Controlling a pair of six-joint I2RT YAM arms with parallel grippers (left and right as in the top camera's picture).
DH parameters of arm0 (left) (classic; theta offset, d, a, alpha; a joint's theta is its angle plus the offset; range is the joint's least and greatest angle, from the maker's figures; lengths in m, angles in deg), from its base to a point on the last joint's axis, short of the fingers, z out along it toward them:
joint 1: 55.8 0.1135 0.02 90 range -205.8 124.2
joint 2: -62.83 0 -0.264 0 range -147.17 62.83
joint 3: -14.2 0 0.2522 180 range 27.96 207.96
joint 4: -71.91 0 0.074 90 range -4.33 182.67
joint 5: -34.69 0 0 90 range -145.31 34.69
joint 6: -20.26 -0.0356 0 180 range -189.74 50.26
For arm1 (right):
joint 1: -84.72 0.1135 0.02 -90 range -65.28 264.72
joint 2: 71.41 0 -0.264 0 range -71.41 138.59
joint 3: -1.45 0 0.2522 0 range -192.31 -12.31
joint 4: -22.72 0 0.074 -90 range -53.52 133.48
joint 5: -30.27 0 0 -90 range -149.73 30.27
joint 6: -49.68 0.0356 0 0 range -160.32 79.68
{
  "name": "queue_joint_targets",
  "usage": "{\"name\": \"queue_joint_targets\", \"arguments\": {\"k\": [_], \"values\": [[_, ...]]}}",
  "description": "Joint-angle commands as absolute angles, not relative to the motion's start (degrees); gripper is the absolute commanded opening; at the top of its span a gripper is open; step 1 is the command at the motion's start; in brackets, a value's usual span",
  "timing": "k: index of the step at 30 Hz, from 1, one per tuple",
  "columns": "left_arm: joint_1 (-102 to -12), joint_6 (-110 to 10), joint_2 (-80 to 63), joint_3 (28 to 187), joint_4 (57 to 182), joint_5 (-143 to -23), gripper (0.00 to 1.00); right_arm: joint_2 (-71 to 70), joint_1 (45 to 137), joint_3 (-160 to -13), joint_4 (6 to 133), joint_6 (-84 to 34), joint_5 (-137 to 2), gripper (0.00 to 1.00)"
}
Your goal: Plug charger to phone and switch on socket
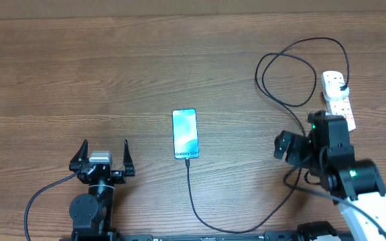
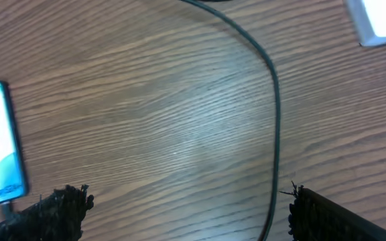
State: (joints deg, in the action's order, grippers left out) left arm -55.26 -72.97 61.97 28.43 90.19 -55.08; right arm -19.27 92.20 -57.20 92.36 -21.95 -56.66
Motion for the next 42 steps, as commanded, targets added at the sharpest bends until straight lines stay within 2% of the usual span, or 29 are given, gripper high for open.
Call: {"name": "queue_joint_targets", "arguments": {"k": [1, 8, 13, 25, 38, 42], "values": [[-54.7, -73.8, 62.6, 28.2, 90.1, -55.3, 1.00, -24.0, 92.3, -53.0, 89.7, -26.0, -53.6, 1.00], [-54.7, -73.8, 62.6, 28.2, 90.1, -55.3, 1.00, -29.9, 92.2, -44.7, 81.5, -34.0, -54.0, 1.00], [-54.7, -73.8, 62.6, 28.2, 90.1, -55.3, 1.00, -31.7, 92.2, -41.5, 69.3, -37.7, -55.6, 1.00], [-54.7, -73.8, 62.6, 28.2, 90.1, -55.3, 1.00, -38.8, 92.1, -25.0, 39.2, -37.8, -61.4, 1.00], [-54.7, -73.8, 62.6, 28.2, 90.1, -55.3, 1.00, -48.1, 90.5, -12.7, 33.9, -37.6, -63.9, 1.00], [-54.7, -73.8, 62.6, 28.2, 90.1, -55.3, 1.00, -51.8, 88.2, -12.7, 39.6, -37.3, -65.2, 1.00]]}}
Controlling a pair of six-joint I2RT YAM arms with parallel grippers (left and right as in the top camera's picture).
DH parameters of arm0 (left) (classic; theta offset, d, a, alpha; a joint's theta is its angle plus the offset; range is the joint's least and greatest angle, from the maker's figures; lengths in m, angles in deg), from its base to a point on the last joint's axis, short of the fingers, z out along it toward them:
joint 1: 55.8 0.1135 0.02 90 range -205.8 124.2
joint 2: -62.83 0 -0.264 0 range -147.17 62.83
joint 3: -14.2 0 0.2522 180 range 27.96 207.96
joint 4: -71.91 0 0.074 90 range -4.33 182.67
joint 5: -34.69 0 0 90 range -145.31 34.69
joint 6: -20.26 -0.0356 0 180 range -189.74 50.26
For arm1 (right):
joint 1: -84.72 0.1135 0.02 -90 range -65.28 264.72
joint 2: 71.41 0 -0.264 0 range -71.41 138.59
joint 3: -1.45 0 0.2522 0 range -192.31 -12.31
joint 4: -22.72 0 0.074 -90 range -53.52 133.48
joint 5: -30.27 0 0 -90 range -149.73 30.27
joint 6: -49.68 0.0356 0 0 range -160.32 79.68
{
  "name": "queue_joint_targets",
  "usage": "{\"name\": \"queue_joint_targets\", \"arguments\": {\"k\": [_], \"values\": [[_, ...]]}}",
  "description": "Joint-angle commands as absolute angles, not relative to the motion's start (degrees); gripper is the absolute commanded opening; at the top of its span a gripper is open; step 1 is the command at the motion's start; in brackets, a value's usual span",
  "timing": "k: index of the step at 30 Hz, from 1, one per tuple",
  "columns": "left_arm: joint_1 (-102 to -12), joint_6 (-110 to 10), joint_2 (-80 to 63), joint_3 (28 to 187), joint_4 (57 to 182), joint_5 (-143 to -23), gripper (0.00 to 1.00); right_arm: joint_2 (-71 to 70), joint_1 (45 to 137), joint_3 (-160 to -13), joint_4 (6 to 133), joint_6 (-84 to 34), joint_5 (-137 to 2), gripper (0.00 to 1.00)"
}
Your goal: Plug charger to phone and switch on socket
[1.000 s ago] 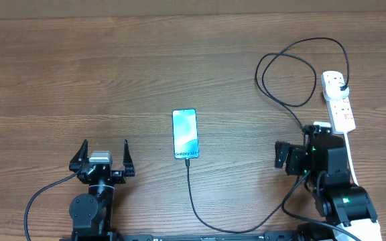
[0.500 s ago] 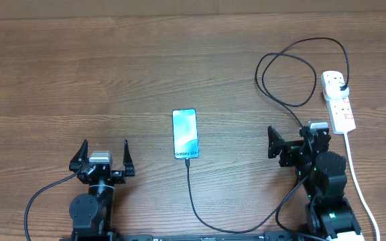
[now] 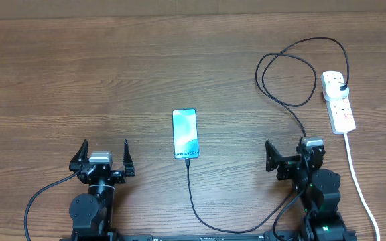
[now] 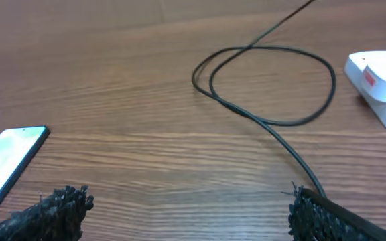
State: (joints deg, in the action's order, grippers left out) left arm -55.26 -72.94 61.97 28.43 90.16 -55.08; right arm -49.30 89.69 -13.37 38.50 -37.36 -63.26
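A phone (image 3: pixel 185 134) with a lit blue screen lies flat mid-table, and a black charger cable (image 3: pixel 191 194) runs from its near end. That cable loops (image 3: pixel 287 73) across to a plug in the white power strip (image 3: pixel 338 100) at the right. My right gripper (image 3: pixel 291 155) sits low at the near right, open and empty, with the cable passing by its right finger (image 4: pixel 313 214). The right wrist view shows the phone (image 4: pixel 9 157) at left and the strip (image 4: pixel 380 80) at right. My left gripper (image 3: pixel 103 155) rests open at the near left.
The strip's white lead (image 3: pixel 359 174) runs down the right side toward the table's near edge. The wooden table (image 3: pixel 79 67) stretches bare to the left and behind the phone.
My right arm has drawn back from beside the power strip to a low pose at the near edge. Its gripper stays open. The left arm, phone and cable have not moved.
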Motion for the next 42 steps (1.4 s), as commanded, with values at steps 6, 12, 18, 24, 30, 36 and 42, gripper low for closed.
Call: {"name": "queue_joint_targets", "arguments": {"k": [6, 12, 18, 24, 30, 36, 42], "values": [[-54.7, -73.8, 62.6, 28.2, 90.1, -55.3, 1.00, -56.3, 87.2, -12.7, 40.8, -36.9, -66.7, 1.00], [-54.7, -73.8, 62.6, 28.2, 90.1, -55.3, 1.00, -59.7, 88.9, -12.7, 40.9, -37.0, -66.7, 1.00], [-54.7, -73.8, 62.6, 28.2, 90.1, -55.3, 1.00, -67.5, 88.9, -12.7, 40.9, -37.0, -66.2, 1.00], [-54.7, -73.8, 62.6, 28.2, 90.1, -55.3, 1.00, -71.3, 88.7, -12.8, 40.9, -37.0, -65.8, 1.00], [-54.7, -73.8, 62.6, 28.2, 90.1, -55.3, 1.00, -71.3, 88.7, -12.8, 40.8, -37.0, -65.8, 1.00], [-54.7, -73.8, 62.6, 28.2, 90.1, -55.3, 1.00, -71.3, 88.7, -12.8, 40.8, -37.0, -65.8, 1.00], [-54.7, -73.8, 62.6, 28.2, 90.1, -55.3, 1.00, -71.3, 88.7, -12.8, 40.8, -37.0, -65.8, 1.00]]}}
